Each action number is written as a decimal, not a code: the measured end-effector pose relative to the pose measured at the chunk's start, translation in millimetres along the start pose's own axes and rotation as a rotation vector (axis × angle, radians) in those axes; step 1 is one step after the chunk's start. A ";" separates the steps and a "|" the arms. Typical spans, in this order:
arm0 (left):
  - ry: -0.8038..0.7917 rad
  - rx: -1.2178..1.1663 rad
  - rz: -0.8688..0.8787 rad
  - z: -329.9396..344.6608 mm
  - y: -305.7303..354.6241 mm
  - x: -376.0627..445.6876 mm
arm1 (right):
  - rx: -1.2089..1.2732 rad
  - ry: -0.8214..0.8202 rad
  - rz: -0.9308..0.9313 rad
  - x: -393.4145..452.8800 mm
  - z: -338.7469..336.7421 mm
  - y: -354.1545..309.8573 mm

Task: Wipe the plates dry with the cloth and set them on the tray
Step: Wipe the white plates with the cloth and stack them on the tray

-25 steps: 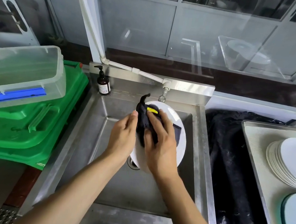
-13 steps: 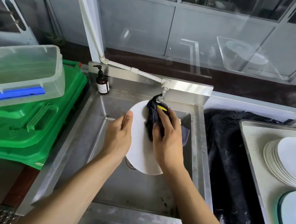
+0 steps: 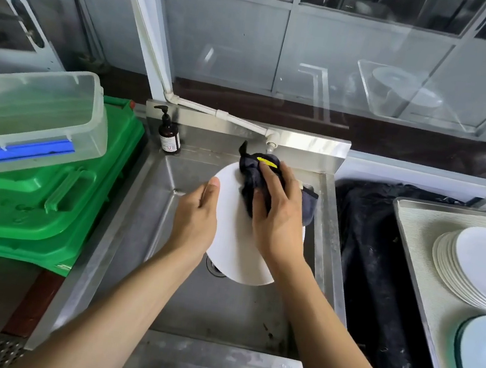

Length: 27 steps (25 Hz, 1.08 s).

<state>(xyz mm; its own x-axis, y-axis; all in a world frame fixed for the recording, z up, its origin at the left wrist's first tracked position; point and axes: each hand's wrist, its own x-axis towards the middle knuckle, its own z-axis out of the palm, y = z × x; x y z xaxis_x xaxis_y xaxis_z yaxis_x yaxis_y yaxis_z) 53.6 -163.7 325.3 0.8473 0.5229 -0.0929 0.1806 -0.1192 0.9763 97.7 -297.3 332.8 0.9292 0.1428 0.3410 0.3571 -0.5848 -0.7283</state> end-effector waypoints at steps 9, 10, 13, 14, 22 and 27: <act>0.186 0.016 -0.070 -7.3 -5.0 29.3 | -0.070 -0.058 0.003 -92.2 16.8 9.7; 0.216 0.023 -0.071 -5.3 -4.9 30.3 | -0.071 -0.070 -0.042 -96.3 19.2 4.8; 0.304 0.028 -0.119 -3.9 -2.5 31.5 | -0.217 -0.112 -0.198 -92.1 17.1 1.9; 0.317 0.038 -0.149 -3.4 -1.1 32.0 | -0.295 -0.097 -0.244 -89.3 15.9 4.5; 0.137 -0.158 -0.405 -4.1 18.4 50.4 | -0.272 0.013 -0.293 -59.3 2.6 12.0; -0.058 -0.104 -0.287 -5.8 11.1 50.9 | 0.606 -0.029 0.246 -44.7 -11.3 10.3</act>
<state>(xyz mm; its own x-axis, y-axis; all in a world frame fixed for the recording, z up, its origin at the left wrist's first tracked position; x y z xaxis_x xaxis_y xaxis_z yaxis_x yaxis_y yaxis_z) 95.8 -133.5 332.6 0.7970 0.4729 -0.3756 0.3670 0.1145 0.9231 58.8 -318.7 316.8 0.9897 0.0886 0.1121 0.1169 -0.0506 -0.9919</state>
